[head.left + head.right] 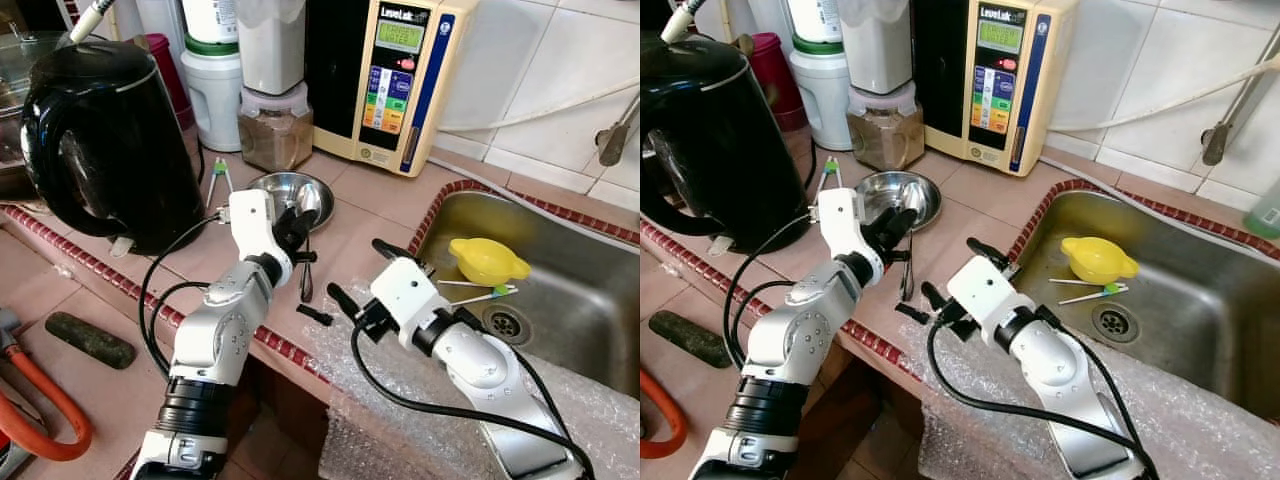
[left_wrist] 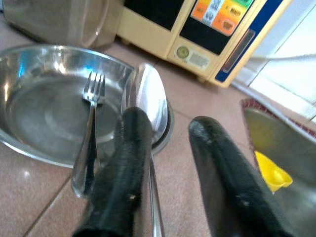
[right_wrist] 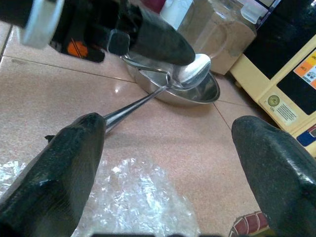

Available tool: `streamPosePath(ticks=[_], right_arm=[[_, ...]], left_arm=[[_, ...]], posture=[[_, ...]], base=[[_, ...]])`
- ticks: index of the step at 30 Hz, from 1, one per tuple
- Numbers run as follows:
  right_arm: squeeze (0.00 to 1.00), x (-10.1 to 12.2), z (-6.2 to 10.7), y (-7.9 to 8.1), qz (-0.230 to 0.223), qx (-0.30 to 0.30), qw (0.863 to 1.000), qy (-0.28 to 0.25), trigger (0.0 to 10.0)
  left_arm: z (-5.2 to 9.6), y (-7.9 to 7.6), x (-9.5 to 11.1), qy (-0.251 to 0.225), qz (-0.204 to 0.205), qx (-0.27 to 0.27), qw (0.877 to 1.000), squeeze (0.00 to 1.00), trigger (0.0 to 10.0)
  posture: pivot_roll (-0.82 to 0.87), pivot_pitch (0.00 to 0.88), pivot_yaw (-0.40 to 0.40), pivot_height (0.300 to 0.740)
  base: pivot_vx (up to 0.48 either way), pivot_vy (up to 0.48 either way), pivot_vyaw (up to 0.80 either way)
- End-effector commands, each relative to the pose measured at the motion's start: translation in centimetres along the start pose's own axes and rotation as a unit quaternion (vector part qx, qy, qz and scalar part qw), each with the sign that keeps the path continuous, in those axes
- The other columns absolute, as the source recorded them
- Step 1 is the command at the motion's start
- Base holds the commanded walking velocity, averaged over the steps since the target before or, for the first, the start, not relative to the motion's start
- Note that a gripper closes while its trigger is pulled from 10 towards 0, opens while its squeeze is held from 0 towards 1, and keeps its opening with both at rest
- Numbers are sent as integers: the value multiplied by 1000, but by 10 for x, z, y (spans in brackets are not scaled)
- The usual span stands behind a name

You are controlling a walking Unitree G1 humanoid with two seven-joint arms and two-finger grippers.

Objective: Kitchen organization

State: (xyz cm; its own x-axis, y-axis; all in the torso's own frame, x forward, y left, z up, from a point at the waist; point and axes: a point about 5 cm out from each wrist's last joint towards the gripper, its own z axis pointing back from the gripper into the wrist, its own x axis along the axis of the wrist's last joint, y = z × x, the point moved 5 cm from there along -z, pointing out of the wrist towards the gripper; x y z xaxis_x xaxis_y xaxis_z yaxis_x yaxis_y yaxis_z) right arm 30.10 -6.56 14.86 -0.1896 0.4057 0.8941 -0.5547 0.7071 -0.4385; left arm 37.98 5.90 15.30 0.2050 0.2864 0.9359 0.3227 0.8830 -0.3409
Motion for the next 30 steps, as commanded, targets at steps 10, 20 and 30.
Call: streamPosePath(ticks=[10,20,30], right_arm=[[0,7,1,2,6,-1,1000,-11,10000],[0,7,3,6,4,8,1000,-9,10000],[0,7,5,4,4,1,1000,-10,10000]], left_arm=[[-4,6,-18,43,-25,25,998,1000,10000],[-16,-1,-26,64,-23,31,997,1000,10000],[-19,3,-1,25,-52,41,998,1000,10000]], posture=[[-43,41,4,740],[-57,45,10,740],[-61,46,17,740]], base=[[0,0,0],[0,0,0],[0,0,0]])
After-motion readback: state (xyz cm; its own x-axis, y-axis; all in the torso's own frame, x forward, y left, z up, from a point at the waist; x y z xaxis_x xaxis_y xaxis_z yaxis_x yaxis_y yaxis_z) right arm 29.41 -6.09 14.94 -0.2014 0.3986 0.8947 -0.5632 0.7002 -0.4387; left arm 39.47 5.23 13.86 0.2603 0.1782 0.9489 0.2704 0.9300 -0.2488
